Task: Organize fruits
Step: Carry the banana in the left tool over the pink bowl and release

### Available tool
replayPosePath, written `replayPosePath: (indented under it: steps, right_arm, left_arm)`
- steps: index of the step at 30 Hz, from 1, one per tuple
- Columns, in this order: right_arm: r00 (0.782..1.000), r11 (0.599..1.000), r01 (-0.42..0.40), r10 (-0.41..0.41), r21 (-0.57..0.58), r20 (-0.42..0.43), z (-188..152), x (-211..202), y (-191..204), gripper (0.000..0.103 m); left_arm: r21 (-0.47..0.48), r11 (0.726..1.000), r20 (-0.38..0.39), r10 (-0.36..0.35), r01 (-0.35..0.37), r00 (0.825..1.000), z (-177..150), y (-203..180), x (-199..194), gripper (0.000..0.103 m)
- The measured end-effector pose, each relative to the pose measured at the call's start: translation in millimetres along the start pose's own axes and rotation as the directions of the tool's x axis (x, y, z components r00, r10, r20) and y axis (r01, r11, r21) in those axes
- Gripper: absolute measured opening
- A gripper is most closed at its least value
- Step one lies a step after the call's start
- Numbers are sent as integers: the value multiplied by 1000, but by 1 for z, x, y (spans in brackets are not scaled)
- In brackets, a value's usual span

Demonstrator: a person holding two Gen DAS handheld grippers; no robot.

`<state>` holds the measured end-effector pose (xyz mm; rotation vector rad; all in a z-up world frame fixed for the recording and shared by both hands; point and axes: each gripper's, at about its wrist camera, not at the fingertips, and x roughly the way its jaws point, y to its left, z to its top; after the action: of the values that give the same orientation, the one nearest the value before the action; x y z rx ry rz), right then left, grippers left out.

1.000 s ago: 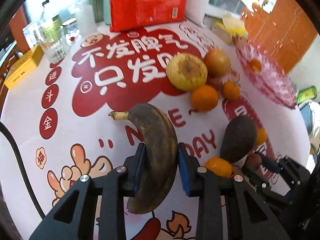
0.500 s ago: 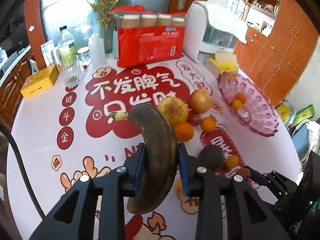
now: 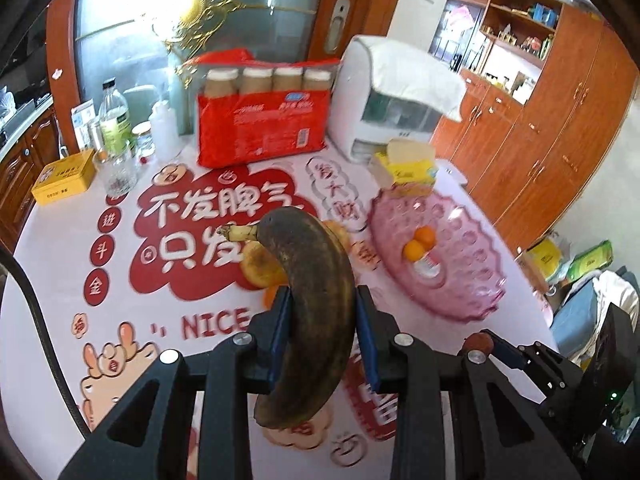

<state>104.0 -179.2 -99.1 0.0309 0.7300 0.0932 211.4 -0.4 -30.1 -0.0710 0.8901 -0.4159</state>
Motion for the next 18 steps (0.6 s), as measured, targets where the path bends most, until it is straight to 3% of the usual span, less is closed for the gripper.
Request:
replayPosePath:
  steps: [10,18]
  right_arm:
    - [999,999,7,-6,-49,35,26,-14,-68,31]
    - [999,993,-12,15,-117,29,42,-5,-108,31]
  left_arm:
    - [-1,1000,92,-26,26,995,29,-71,2,30]
    - [-8,1000,106,-18,19,994,49,-116,28,30]
